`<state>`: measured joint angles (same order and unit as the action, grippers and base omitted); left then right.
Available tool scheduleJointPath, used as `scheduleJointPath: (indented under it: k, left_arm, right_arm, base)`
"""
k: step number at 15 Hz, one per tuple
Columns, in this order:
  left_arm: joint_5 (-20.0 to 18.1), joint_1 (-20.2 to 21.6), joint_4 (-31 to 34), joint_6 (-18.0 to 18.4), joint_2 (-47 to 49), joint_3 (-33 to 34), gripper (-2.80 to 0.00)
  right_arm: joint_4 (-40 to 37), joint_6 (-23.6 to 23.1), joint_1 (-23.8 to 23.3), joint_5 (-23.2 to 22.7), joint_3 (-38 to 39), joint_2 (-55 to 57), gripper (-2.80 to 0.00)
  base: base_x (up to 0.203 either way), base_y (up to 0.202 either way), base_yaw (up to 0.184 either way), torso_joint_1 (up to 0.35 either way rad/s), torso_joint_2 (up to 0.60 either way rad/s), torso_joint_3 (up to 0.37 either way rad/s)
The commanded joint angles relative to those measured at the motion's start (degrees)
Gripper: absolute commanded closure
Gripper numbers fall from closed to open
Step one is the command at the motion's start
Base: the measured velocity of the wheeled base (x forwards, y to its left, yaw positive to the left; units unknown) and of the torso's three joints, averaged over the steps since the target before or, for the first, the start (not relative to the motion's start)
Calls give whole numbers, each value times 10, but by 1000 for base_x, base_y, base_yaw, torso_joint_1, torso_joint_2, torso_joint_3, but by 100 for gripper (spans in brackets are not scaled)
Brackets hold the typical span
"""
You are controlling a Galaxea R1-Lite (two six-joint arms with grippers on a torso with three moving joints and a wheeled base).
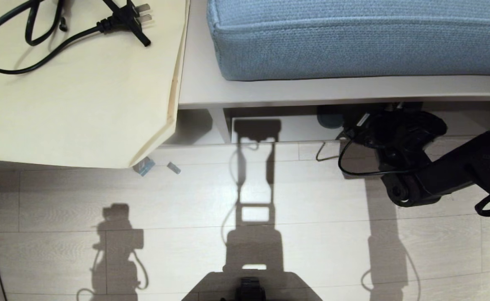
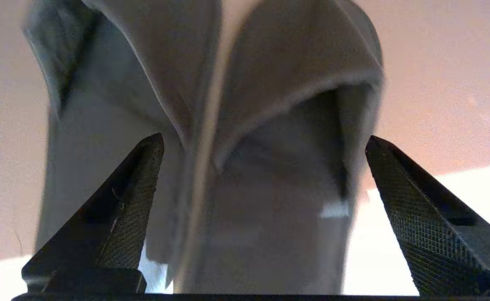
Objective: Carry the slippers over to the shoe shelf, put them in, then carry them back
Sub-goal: Pick up the slippers in the shoe cabinet
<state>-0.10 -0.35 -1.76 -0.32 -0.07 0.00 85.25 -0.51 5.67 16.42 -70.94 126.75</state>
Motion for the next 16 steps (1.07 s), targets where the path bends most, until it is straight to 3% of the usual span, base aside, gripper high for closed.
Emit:
scheduleJointPath:
  k: [1,16]
  left_arm:
    - [0,0,0,0,1,4,0]
    - [0,0,0,0,1,4,0]
  right_arm:
    - [4,0,3,0,-40,28,-280]
    - [-15,-18,13,4,-218,115,-280]
  base:
    - [0,0,0,0,0,0]
    - [0,0,0,0,0,0]
